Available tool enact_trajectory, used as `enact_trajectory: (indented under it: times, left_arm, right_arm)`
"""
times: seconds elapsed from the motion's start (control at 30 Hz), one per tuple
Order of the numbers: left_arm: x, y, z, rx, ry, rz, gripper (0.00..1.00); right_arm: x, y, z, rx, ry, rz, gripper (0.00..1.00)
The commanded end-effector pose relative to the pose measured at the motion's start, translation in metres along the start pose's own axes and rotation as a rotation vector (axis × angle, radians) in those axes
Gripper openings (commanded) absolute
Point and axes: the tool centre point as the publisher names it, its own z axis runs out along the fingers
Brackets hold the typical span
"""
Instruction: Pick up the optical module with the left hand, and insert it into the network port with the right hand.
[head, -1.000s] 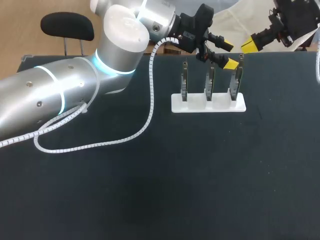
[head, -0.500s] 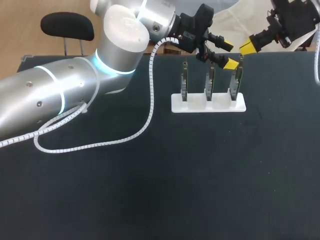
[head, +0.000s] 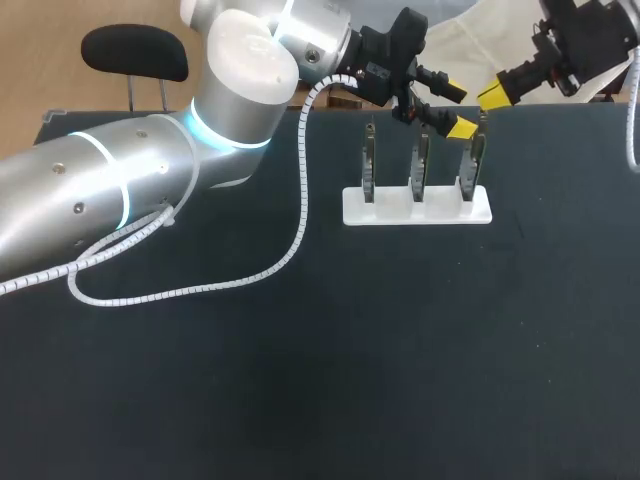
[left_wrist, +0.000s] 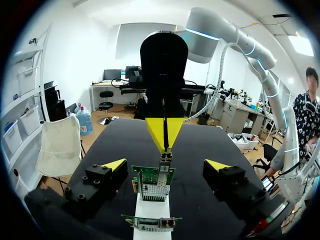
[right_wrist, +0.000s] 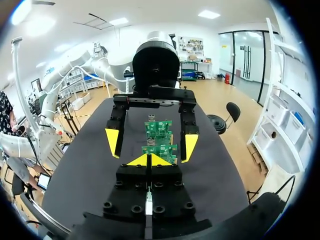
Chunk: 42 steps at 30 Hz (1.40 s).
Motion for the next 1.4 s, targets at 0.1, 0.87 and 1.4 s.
enact_trajectory:
  times: [0.1, 0.87, 1.4]
  left_arm:
    - [-0.001, 0.002, 0.000, 0.004, 0.004, -0.001, 1.00]
    - [-0.001, 0.002, 0.000, 0.004, 0.004, -0.001, 1.00]
    - [-0.001, 0.002, 0.000, 0.004, 0.004, -0.001, 1.00]
  right_arm:
    - [0.000, -0.002, 0.000, -0.005, 0.003, -0.004, 0.00]
    - [0.005, 0.000, 0.004, -0.010, 0.012, 0.005, 0.00]
    - [0.010, 0.001, 0.007, -0.020, 0.021, 0.021, 0.00]
